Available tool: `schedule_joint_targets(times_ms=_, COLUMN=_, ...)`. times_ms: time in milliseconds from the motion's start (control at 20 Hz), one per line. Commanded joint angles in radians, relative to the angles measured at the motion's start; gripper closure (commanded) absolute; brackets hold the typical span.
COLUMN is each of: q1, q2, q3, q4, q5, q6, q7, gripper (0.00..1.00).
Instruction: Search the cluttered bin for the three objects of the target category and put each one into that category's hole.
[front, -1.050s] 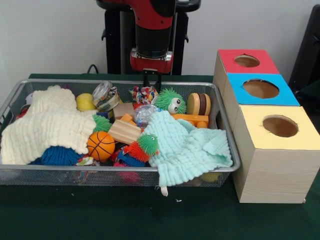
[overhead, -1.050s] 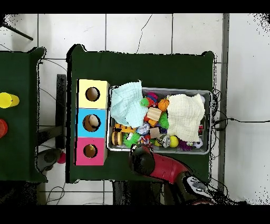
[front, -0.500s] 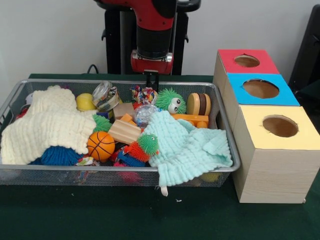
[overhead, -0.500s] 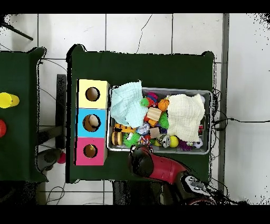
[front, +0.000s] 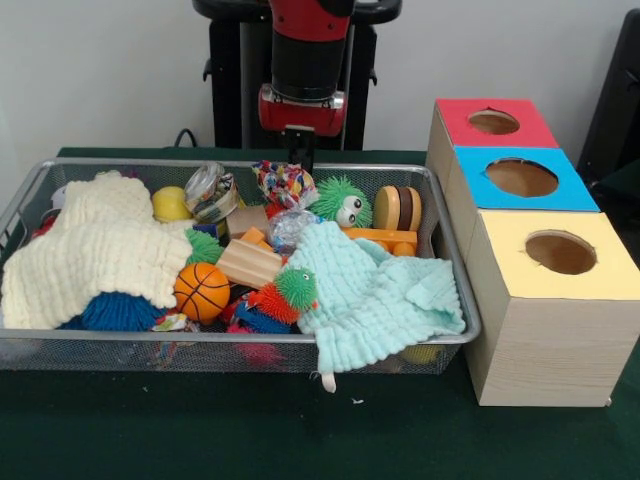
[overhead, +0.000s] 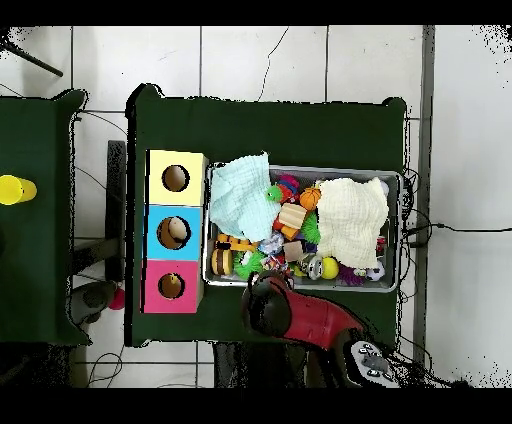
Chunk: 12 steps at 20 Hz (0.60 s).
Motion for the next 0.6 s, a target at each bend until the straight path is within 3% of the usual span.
schedule_joint_targets(times_ms=50, q1=0.008, q2=-0.137, q3=-0.013, q4=-0.061, q5=-0.035, q6=0.170, q7=0.047, gripper=1.00)
schedule_joint_targets(times_ms=600, q1=-0.007, q2=-0.264, q3=0.010, q4=-0.071, q5=-0.040, q6=0.336, q7=0.017, gripper=1.00)
